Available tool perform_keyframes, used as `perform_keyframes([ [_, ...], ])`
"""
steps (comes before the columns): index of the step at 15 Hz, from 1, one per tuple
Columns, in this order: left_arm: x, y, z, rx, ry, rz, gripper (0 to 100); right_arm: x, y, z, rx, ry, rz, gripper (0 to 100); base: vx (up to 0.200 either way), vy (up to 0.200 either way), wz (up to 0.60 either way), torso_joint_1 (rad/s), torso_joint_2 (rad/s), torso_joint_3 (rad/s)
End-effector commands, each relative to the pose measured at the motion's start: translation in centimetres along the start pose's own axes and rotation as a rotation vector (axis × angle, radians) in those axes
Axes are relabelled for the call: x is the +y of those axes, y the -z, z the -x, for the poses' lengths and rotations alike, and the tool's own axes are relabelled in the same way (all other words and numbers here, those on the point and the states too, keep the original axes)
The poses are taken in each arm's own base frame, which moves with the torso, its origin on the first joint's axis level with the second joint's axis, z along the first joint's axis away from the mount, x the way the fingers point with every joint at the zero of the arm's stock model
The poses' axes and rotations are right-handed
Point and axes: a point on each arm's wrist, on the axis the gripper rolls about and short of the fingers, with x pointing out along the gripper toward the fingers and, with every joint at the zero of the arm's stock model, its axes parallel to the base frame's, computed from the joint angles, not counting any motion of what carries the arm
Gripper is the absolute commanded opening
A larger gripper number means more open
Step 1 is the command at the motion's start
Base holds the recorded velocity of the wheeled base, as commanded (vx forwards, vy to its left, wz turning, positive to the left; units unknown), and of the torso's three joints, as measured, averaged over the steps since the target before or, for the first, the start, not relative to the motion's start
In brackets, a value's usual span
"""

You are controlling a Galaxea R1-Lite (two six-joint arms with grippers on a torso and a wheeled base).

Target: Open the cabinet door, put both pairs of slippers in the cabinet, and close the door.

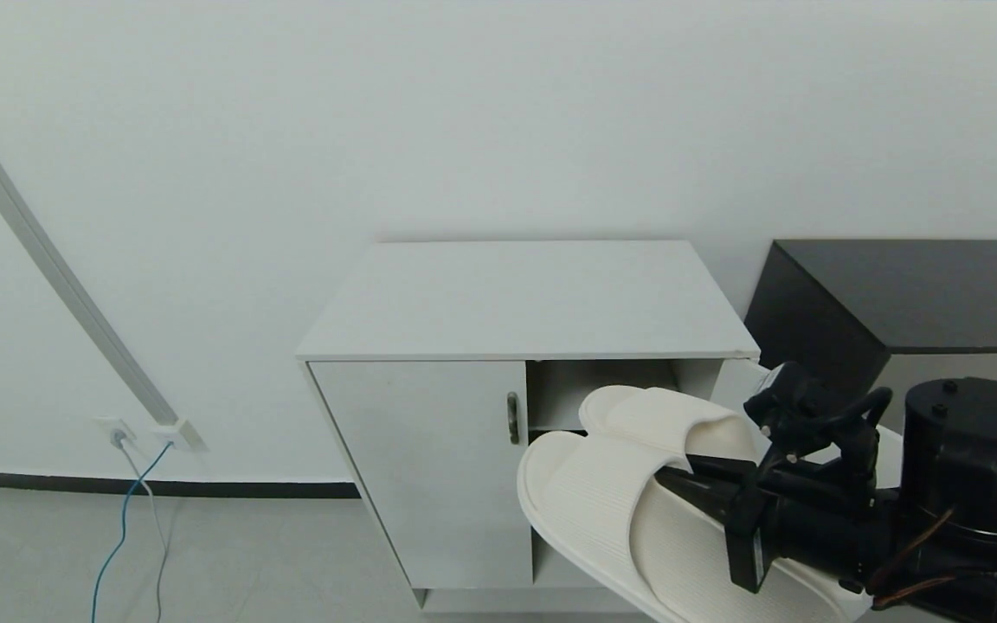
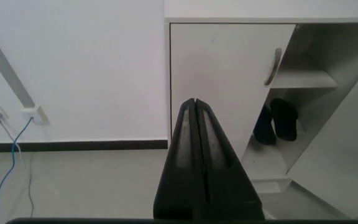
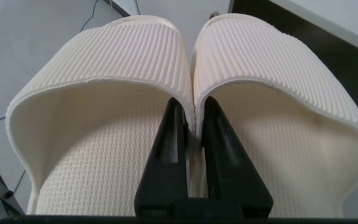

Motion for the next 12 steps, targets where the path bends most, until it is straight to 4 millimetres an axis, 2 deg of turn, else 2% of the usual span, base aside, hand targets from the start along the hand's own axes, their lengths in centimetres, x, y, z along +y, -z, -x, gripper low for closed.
perform_keyframes([
  [1, 0.00, -0.01, 0.00, -0.001, 0.000, 0.000, 0, -0.02, 0.15, -0.16, 0.006, 0.000, 0.000, 0, 0.000, 0.000, 0.00, -0.203, 0.49, 0.271],
  [12, 0.00, 0.01, 0.00, 0.001, 0.000, 0.000, 0, 0.03, 0.30, -0.15, 0.009, -0.002, 0.000, 0, 0.000, 0.000, 0.00, -0.207, 0.53, 0.318],
])
